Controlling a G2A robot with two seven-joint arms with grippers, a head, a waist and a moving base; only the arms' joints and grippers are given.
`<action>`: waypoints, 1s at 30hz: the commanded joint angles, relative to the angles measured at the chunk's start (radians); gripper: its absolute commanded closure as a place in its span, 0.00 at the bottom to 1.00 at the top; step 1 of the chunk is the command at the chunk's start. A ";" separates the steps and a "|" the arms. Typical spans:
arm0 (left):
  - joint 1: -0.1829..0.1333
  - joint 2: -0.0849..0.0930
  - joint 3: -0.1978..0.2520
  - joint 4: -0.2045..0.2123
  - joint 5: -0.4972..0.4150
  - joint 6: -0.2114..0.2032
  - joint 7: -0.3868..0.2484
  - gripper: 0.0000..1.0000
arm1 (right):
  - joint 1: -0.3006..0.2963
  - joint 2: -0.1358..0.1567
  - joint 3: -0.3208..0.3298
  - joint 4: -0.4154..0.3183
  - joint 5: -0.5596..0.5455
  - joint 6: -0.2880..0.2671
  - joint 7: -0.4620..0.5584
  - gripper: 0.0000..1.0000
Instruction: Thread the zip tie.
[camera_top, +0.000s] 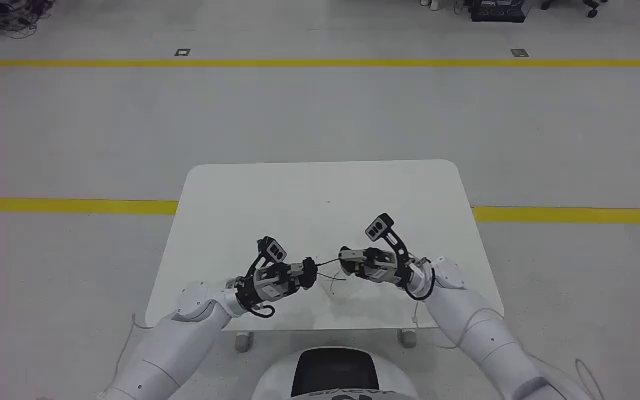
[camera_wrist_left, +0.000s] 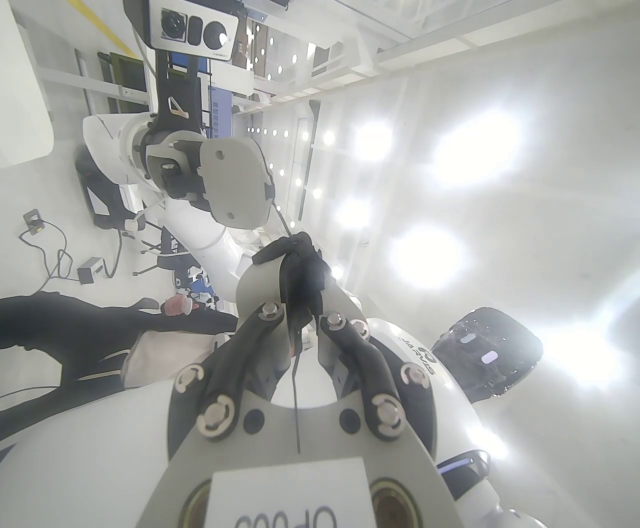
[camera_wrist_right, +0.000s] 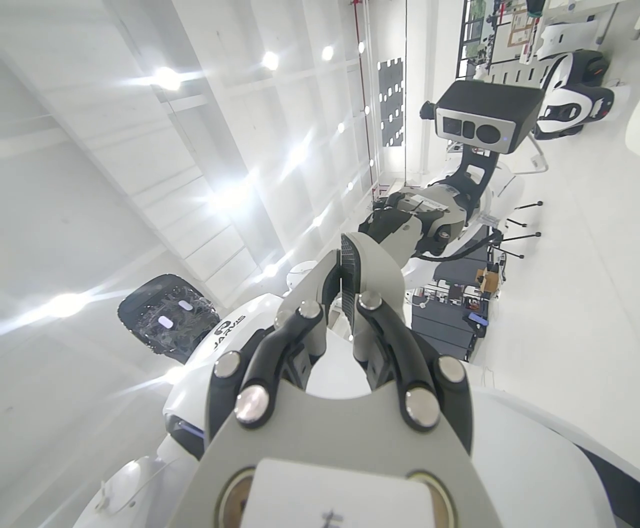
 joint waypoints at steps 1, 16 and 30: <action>0.000 0.000 0.000 0.001 -0.001 0.000 -0.001 1.00 | 0.000 0.000 0.001 0.002 0.000 0.000 0.000 1.00; -0.002 0.001 -0.002 0.005 -0.004 0.001 -0.007 1.00 | 0.003 0.000 0.010 0.022 0.001 0.003 0.000 1.00; -0.001 0.001 -0.001 0.003 -0.003 -0.002 -0.007 1.00 | 0.007 -0.005 0.017 0.050 -0.013 0.010 -0.005 1.00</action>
